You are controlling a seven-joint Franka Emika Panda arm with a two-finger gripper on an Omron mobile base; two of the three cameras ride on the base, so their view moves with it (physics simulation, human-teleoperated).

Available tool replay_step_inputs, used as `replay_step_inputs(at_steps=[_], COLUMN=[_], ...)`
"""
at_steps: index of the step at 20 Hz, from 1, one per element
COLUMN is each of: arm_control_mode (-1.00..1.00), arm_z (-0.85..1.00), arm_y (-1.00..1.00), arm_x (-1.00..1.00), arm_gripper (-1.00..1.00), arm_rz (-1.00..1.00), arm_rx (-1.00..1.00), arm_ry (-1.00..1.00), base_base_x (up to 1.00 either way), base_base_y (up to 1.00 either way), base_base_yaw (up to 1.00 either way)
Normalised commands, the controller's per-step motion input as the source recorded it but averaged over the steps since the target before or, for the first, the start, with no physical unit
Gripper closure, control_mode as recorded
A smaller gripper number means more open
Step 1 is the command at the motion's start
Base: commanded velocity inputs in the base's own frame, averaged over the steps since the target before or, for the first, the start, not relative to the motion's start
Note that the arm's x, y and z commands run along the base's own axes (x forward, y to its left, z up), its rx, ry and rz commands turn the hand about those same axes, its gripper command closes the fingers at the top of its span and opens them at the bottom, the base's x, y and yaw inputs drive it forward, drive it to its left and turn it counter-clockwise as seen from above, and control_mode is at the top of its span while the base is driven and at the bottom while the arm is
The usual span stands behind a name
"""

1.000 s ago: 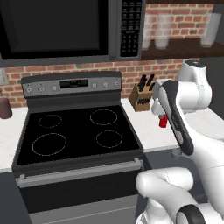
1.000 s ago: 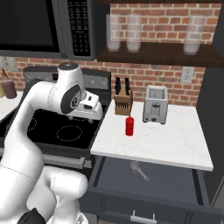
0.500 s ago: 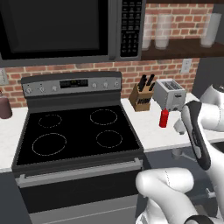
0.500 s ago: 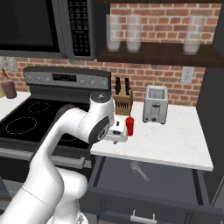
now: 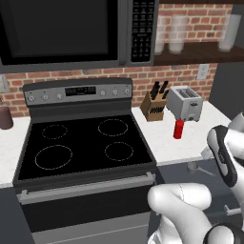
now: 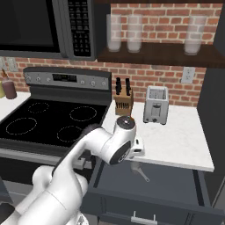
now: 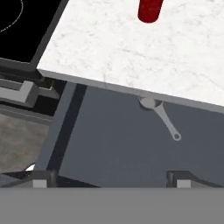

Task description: Pick the measuring cup from the drawer and place it on the counter.

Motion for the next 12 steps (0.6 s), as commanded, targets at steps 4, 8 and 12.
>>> replay_step_inputs(at_steps=[4,8,12], arm_control_mode=[-1.00,-1.00,-1.00], arm_z=[-0.68,-0.61,-0.40], arm_y=[-0.27,-0.42,-0.56], arm_x=[0.28,0.36,0.30], arm_gripper=[-1.00,-1.00,-1.00], arm_rz=[0.13,0.12,0.10], arm_rx=[0.00,0.00,0.02], arm_ry=[0.00,0.00,0.00], base_base_x=[0.00,0.00,0.00], base_base_y=[0.00,0.00,0.00], base_base_yaw=[0.00,0.00,0.00])
